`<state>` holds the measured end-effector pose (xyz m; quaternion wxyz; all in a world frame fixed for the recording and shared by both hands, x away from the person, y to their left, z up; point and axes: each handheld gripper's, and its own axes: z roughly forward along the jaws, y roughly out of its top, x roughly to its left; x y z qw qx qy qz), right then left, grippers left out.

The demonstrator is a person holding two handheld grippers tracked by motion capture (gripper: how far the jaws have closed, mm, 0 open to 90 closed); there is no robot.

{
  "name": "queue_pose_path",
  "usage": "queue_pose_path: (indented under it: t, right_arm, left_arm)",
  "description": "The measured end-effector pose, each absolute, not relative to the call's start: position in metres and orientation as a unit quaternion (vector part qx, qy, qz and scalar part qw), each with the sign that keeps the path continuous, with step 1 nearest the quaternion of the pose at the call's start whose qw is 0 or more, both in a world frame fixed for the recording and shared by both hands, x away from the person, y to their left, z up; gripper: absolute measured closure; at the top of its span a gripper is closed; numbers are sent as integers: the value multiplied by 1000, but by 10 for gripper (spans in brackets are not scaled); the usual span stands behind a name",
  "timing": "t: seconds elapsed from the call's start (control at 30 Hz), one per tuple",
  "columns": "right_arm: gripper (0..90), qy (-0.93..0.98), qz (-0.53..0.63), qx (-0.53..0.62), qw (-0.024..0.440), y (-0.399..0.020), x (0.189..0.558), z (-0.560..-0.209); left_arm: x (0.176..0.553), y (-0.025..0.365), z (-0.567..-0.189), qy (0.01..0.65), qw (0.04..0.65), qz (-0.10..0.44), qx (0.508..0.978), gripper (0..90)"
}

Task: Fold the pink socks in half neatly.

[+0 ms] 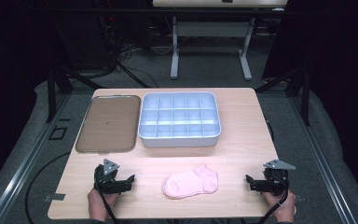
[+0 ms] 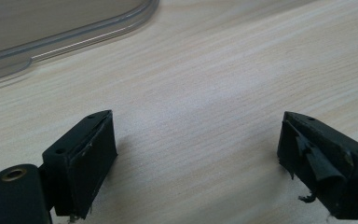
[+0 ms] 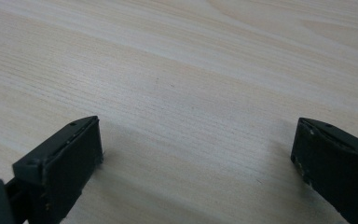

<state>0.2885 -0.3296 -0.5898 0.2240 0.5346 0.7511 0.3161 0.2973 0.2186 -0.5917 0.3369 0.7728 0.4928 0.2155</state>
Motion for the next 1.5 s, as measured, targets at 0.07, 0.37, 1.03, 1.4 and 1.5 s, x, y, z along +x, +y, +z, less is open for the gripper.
queue_pose_path:
  t: [0.07,0.37,1.03,1.4,1.5]
  right_arm:
    - [13,750,317,535,224,-329,289,-590]
    - [24,750,317,535,225,-330,288,-590]
    - [56,746,332,536,215,-324,283,-580]
    - [126,780,356,479,187,-275,278,-556]
    - [150,787,360,470,177,-263,279,-554]
  left_arm:
    - [297,219,-592,493,337,216,773,111]
    - [297,218,-592,493,336,216,773,111]
    - [288,208,-581,492,344,216,770,46]
    - [278,175,-565,456,384,168,785,82]
    - [277,167,-563,444,388,158,792,134]
